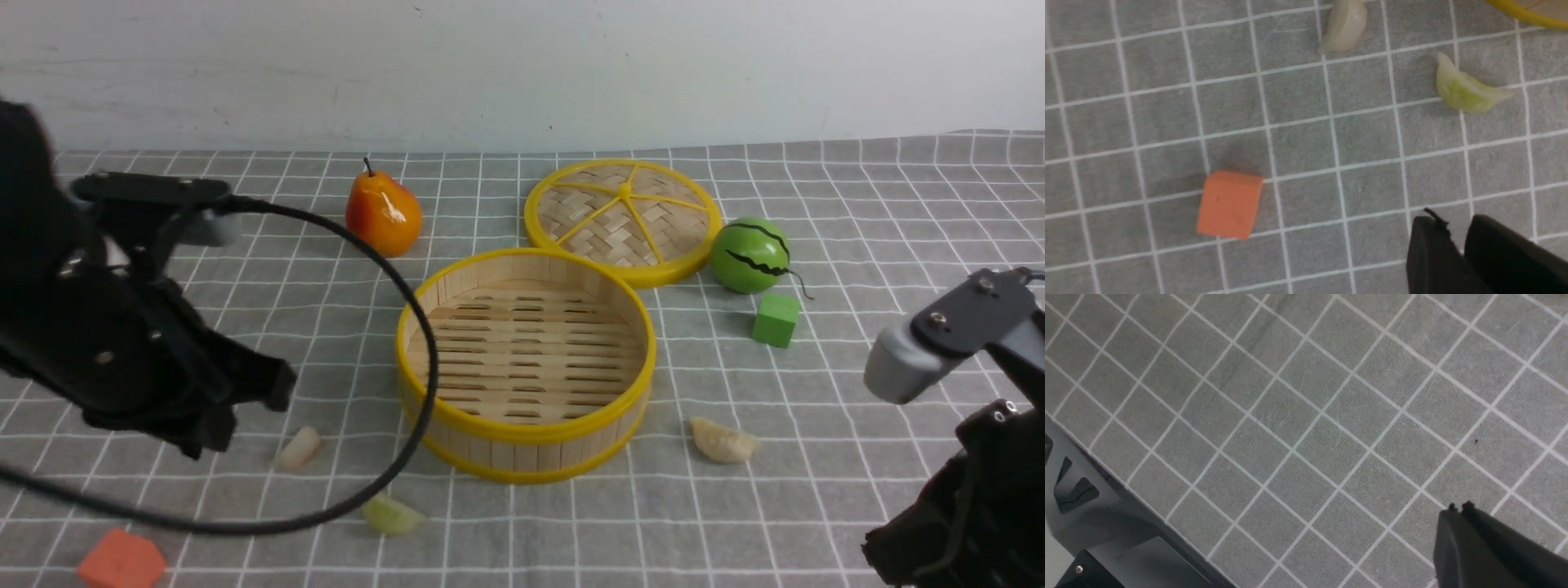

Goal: Put the dumplings into the steamer on the table with the grey tablecloth.
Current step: 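Reach for and grasp a dumpling on the table with the left gripper, then place the dumpling into the bamboo steamer basket with the left gripper, then reach for and grasp a dumpling on the table with the left gripper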

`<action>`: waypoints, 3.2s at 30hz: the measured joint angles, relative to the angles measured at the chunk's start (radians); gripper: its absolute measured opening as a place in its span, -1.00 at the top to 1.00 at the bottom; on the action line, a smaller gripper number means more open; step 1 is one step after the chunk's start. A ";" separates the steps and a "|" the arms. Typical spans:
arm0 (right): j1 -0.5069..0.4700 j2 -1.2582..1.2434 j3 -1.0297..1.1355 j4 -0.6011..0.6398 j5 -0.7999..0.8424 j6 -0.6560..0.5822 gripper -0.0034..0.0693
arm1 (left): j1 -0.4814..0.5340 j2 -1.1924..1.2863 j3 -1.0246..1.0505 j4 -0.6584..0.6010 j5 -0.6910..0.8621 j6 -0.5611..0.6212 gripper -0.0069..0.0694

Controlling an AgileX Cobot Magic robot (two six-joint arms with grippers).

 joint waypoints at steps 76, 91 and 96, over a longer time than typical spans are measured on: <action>0.001 0.006 -0.003 0.008 -0.044 -0.007 0.82 | -0.177 0.572 -0.924 0.085 0.174 -0.130 -0.63; 0.001 0.006 -0.003 0.020 -0.042 -0.007 0.80 | -0.177 0.263 -0.055 0.020 -0.059 -0.305 -0.63; 0.001 0.006 -0.003 0.037 -0.043 -0.010 0.79 | -0.177 0.322 0.019 0.018 -0.201 -0.396 -0.63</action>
